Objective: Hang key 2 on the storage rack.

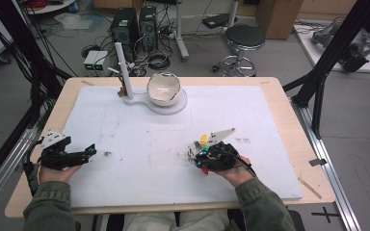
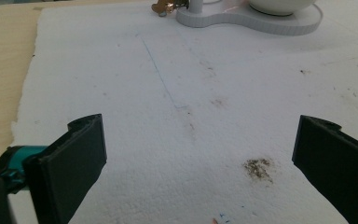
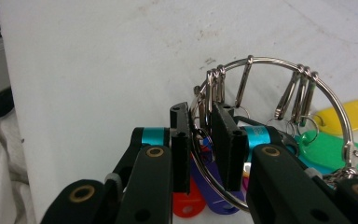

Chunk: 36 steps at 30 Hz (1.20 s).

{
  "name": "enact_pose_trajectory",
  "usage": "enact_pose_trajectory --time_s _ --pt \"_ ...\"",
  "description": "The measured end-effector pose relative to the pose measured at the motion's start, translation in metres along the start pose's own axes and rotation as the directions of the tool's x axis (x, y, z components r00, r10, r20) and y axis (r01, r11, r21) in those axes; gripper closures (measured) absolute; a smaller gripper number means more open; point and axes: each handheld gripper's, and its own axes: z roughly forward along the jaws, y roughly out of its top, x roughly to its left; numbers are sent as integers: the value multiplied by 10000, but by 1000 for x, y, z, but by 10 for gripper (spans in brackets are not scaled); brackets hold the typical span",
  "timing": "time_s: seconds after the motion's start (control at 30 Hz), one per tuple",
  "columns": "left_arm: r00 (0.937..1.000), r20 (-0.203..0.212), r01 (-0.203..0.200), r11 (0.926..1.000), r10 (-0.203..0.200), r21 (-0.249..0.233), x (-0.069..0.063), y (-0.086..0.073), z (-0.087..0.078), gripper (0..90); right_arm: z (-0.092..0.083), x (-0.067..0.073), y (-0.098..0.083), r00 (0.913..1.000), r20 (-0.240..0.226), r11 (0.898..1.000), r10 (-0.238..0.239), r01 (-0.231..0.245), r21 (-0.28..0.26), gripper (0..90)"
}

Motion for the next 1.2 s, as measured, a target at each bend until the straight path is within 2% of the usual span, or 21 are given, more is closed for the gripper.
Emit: enact_pose_trajectory --time_s 0.3,0.67,0.9,1.2 --pt "10000 -26 43 10000 -43 -29 0 0 -1 33 -5 -2 5 9999 -111 9997 87 -89 -230 780" --pt "10000 4 53 10000 -53 -73 0 0 0 33 -6 -1 12 10000 55 9993 8 -6 -375 781" --pt "10000 -2 57 9999 -57 -110 0 1 0 33 -8 -3 24 10000 -28 9952 55 -57 -980 783" --pt "9999 8 100 9998 -100 -146 0 1 0 33 -10 -1 43 9998 -186 9906 22 -47 -1370 783"
